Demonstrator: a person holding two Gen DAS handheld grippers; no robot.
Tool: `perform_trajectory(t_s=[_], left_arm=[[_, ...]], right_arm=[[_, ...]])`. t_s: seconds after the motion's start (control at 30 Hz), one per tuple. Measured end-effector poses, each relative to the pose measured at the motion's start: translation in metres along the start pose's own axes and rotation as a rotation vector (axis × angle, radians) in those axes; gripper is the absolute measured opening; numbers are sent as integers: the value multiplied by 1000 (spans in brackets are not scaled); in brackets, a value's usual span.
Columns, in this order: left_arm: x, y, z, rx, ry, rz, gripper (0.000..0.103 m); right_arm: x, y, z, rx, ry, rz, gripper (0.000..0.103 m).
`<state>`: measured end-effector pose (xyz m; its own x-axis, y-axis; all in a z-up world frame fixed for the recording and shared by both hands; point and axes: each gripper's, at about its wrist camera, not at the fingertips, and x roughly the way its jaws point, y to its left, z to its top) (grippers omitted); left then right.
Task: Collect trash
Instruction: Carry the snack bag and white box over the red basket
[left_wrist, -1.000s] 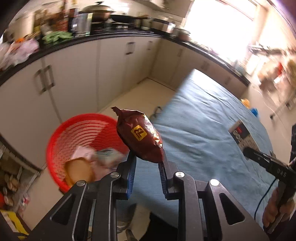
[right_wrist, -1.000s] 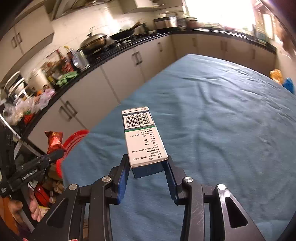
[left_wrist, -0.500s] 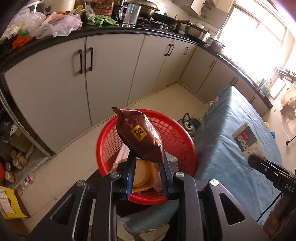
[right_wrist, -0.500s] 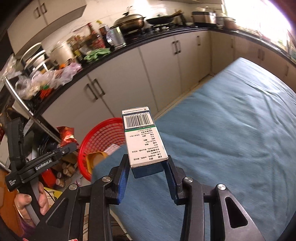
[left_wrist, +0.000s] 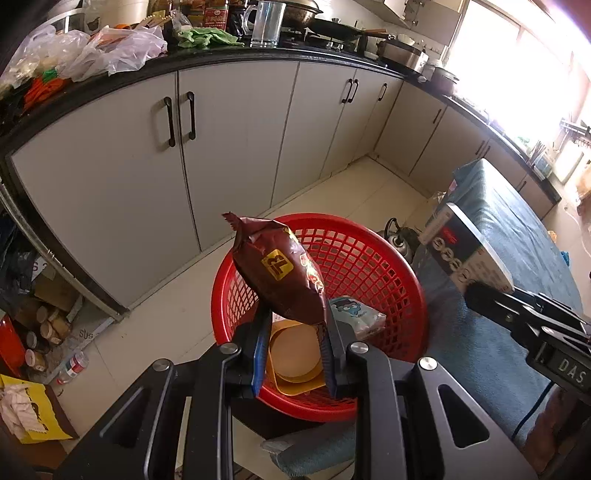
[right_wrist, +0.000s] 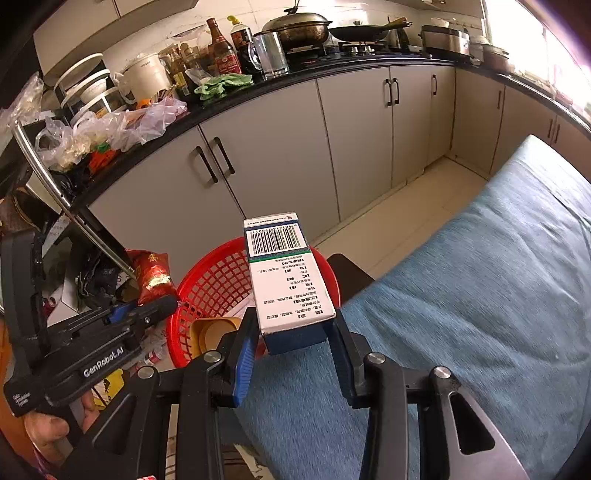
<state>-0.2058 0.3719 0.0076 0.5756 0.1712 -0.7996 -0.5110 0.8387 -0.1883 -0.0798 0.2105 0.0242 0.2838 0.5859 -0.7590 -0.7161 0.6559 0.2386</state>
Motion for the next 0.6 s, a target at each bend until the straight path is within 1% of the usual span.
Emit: perform_trajectory(t_s=[0.4, 0.6], left_arm=[[17, -3, 5, 7, 29, 12, 23], [23, -5, 8, 6, 41, 13, 23]], right_arm=[[22, -12, 14, 36, -9, 26, 41], [28, -11, 19, 41, -11, 36, 41]])
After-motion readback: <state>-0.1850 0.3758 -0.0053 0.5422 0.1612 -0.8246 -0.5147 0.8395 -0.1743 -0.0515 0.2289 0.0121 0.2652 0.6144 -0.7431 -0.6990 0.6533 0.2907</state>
